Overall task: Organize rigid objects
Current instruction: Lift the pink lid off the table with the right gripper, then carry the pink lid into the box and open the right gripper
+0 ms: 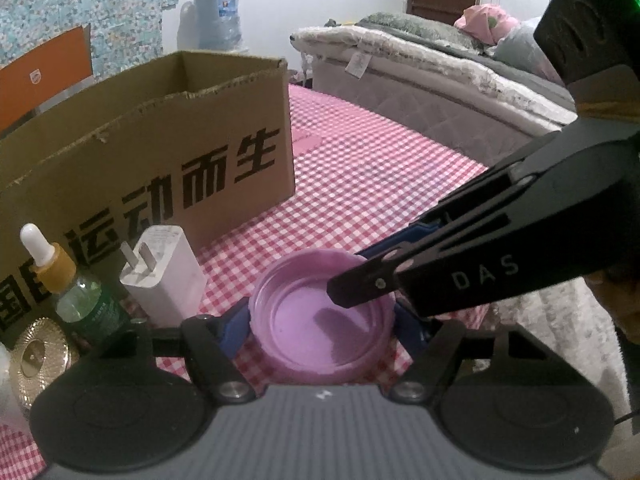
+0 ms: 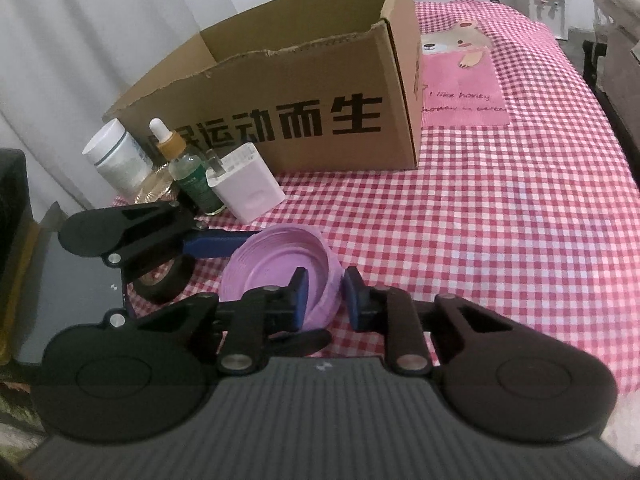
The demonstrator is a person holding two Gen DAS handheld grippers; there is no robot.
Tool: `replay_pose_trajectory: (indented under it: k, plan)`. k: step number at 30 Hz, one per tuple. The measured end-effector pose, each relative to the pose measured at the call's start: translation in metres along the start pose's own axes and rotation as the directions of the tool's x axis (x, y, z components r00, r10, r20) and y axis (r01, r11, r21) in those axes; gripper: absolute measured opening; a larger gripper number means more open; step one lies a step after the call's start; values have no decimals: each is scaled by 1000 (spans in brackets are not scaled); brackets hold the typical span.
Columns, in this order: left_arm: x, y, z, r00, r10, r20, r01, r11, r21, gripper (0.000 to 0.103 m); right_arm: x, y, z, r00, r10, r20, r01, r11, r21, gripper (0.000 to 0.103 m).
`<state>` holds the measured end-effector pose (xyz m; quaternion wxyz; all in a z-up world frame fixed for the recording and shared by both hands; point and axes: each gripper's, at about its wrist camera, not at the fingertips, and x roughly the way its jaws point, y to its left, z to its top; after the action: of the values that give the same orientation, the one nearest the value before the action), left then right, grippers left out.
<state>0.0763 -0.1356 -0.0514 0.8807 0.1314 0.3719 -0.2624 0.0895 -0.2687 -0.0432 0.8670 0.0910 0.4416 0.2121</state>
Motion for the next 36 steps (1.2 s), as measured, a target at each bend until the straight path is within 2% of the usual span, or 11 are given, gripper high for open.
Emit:
replay_pose_trajectory:
  k: [6,11,16,21,24,27,31,33,36]
  plan:
    - [-36,-1,12,996,6,89,-7,1000,12,75,-31,19,8,998,-26,60,27,999,-30,18]
    - [-81,4,33,976,57,209,-64,998,23,74,-67,48,28,985,-30,170,48,993,-104,19]
    - [-113,21,53,947,134,290,-147,989,23,75,-87,68,63,968,29,249,11,987,-158,19]
    - [-124,53,76,935,200,292,-208,978,-3,75,-76,86,111,967,100,234,-52,978,-203,19]
    - [-121,80,90,939,228,256,-234,972,-8,75,-56,95,146,973,143,183,-104,973,-208,19]
    - [-108,111,101,960,222,173,-222,975,-23,75,-23,101,182,980,178,94,-159,971,-176,20]
    - [-77,164,107,990,139,5,-138,984,-117,75,35,97,220,977,202,-66,-207,975,-80,20]
    - [-61,189,106,993,84,-81,-97,978,-184,75,66,97,232,967,215,-140,-221,975,-32,20]
    - [-38,216,103,986,22,-167,-65,964,-259,75,102,94,239,948,225,-227,-225,974,24,20]
